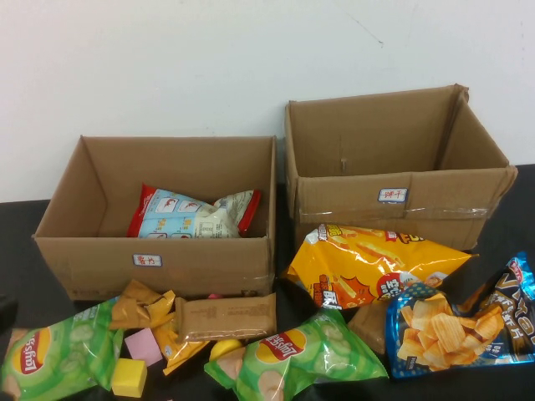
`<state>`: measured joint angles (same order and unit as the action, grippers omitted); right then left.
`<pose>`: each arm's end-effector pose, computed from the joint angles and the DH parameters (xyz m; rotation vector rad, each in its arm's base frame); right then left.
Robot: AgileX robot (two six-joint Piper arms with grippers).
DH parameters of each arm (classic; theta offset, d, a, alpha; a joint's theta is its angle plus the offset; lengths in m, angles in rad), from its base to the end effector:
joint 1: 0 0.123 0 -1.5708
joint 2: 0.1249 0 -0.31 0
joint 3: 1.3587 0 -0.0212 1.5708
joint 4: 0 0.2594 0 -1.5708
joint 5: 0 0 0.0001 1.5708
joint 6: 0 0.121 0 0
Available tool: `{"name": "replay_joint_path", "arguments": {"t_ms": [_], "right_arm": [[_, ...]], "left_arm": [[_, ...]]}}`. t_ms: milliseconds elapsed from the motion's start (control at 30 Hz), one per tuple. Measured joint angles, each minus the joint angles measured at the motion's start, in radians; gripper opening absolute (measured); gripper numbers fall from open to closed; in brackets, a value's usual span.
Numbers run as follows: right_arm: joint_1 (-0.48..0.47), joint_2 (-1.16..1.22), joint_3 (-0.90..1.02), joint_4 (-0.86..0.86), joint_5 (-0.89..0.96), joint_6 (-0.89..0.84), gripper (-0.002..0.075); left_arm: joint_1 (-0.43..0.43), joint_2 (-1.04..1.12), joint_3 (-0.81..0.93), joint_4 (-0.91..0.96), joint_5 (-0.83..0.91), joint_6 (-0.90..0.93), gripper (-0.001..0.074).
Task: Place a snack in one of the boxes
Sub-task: Pick up the potato chip
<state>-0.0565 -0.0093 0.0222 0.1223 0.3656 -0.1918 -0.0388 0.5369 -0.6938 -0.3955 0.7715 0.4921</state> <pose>0.0652 0.0016 0.1646 -0.0498 1.8590 -0.0524 0.1036 -0.0366 0.3421 0.4104 2.0018 -0.1783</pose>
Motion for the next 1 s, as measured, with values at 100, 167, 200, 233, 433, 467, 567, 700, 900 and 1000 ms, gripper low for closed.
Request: {"name": "replay_joint_path", "arguments": {"t_ms": [100,167,200,233,433,467,567,700,900,1000], "right_arm": [[0.000,0.000,0.000,0.000,0.000,0.000,-0.0001],[0.000,0.000,0.000,0.000,0.000,0.000,-0.0001],[0.000,0.000,0.000,0.000,0.000,0.000,-0.0001],[0.000,0.000,0.000,0.000,0.000,0.000,-0.0001],[0.000,0.000,0.000,0.000,0.000,0.000,-0.0001],[0.000,0.000,0.000,0.000,0.000,0.000,-0.0001],[0.000,0.000,0.000,0.000,0.000,0.000,-0.0001],[0.000,0.000,0.000,0.000,0.000,0.000,-0.0001],[0.000,0.000,0.000,0.000,0.000,0.000,-0.0001],[0.000,0.000,0.000,0.000,0.000,0.000,-0.0001]], "left_arm": [[-0.085,0.148,-0.078,0.161,0.082,-0.021,0.0020],[-0.147,0.229,-0.108,0.269,0.116,-0.025,0.0075],[-0.170,0.259,-0.115,0.319,0.121,-0.033,0.0111],[-0.195,0.295,-0.119,0.365,0.126,-0.050,0.0166],[-0.260,0.523,-0.128,0.523,0.175,-0.299,0.0578],[-0.260,0.570,-0.130,0.532,0.185,-0.320,0.0618],[-0.261,0.696,-0.130,0.550,0.166,-0.347,0.0671],[-0.263,0.805,-0.130,0.564,0.045,-0.403,0.0689],[-0.265,0.938,-0.132,0.639,-0.093,-0.542,0.0693],[-0.265,1.013,-0.136,0.722,-0.135,-0.631,0.0693]]}}
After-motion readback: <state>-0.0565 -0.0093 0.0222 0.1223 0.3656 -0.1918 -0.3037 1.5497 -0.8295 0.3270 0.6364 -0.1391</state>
